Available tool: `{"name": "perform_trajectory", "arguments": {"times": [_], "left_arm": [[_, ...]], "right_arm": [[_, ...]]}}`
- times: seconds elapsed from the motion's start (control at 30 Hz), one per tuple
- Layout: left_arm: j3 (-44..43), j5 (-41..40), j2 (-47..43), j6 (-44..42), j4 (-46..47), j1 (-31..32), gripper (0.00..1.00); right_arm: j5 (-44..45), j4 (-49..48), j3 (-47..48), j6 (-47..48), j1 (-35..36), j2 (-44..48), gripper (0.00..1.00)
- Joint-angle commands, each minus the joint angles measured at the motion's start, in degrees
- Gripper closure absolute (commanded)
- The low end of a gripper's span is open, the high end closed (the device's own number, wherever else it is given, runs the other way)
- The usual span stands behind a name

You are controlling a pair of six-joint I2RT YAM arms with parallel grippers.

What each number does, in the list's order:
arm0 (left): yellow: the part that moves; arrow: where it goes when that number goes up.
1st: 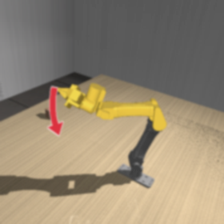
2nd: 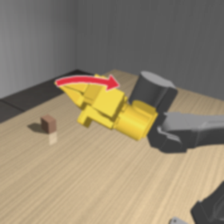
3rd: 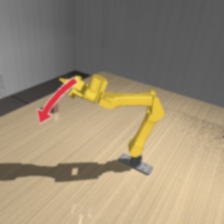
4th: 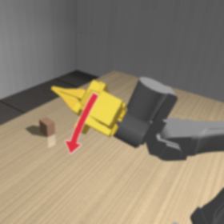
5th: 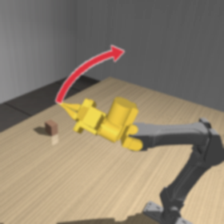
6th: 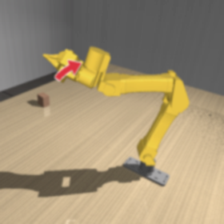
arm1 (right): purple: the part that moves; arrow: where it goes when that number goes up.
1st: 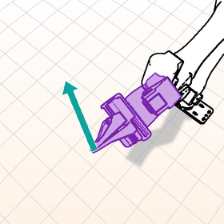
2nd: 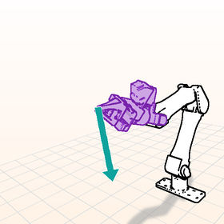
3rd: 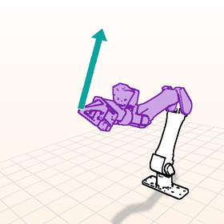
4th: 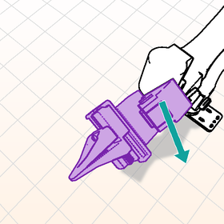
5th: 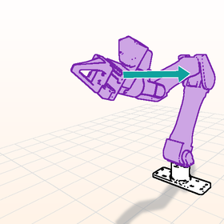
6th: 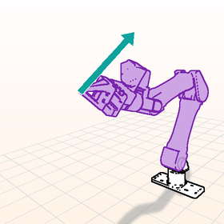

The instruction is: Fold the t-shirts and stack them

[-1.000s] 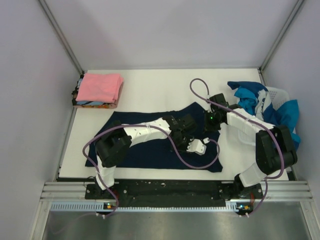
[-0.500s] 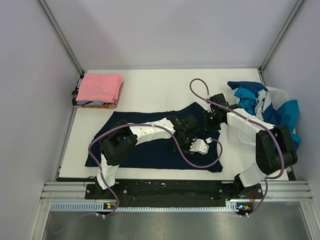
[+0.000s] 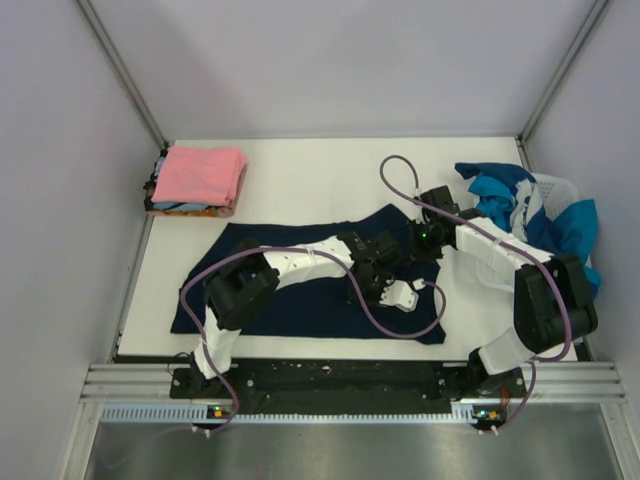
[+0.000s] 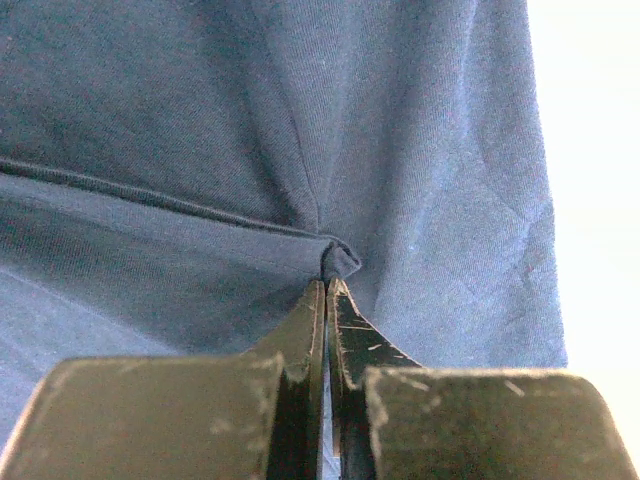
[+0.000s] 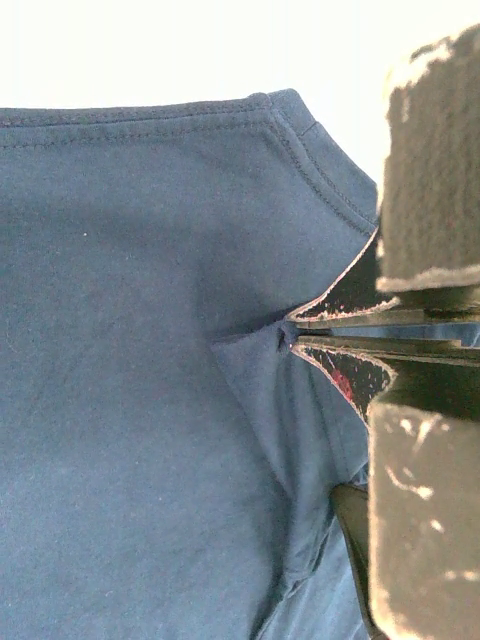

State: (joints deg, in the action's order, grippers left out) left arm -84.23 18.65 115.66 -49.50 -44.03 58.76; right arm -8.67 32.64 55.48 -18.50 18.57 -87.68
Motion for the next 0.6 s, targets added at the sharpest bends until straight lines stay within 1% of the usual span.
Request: {"name": "perform_trajectory", "arguments": {"times": [0.0, 0.13, 0.27, 0.37, 0.57], "left_arm": [[-0.07, 1.56, -4.99, 0.97, 0.34, -0.66, 1.00], [-0.15, 2.43, -6.85, 5.63, 2.81, -3.82, 1.00], [-1.29, 8.13, -7.11, 9.84, 3.25, -8.74, 1.00], [-0.77, 11.66, -7.64, 14.33, 5.61, -13.05, 1.00], [1.34, 11.41, -6.59, 25.22, 9.66, -18.68, 1.00]], "right_arm": [[1.46, -0.39, 0.59, 1.10, -0.11, 2.78, 1.00], [0.41, -0.21, 2.25, 1.19, -0.11, 2.34, 1.00], [0.14, -0.30, 5.06, 1.28, -0.11, 0.32, 1.00], [0.76, -0.30, 7.61, 1.36, -0.11, -2.40, 1.00], [0.84, -0.47, 12.10, 0.31, -0.20, -7.50, 1.00]]}}
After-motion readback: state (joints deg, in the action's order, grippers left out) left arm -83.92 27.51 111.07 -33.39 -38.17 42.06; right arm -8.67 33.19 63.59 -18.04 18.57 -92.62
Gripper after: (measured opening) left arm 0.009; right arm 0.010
